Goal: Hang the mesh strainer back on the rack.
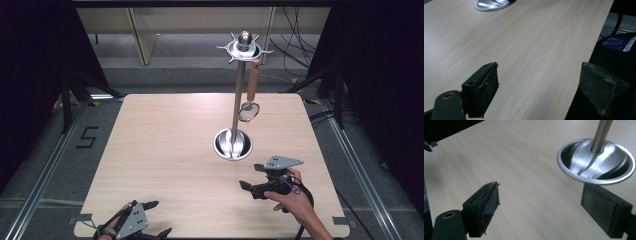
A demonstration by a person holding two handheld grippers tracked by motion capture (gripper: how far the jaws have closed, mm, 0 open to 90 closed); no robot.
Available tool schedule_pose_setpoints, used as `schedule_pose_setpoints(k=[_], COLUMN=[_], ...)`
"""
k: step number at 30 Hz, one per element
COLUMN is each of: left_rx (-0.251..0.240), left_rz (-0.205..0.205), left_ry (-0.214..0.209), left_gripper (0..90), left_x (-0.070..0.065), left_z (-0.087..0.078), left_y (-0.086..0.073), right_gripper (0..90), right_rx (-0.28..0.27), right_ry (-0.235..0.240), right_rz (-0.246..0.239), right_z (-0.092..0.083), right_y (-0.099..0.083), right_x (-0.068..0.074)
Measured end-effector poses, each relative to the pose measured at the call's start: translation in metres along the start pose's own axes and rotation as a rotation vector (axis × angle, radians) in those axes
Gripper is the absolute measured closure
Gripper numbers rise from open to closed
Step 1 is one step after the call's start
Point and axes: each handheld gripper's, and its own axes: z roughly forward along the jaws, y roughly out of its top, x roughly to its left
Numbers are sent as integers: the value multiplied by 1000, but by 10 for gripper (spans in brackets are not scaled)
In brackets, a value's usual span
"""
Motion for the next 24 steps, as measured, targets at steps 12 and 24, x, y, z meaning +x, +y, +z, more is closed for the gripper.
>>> schedule_pose_setpoints(k=[12, 24], left_rx=[2, 12], left_rz=[6, 4], left_ry=[4, -5], left_gripper=[152, 152], left_x=[0, 0], left_z=[0, 0], left_y=[0, 0], right_gripper=[159, 160], right_rx=[39, 50], right_ry=[8, 8], right_rz=[3, 14], right_z=[0, -2], right_y=[-11, -23], right_x=[3, 6])
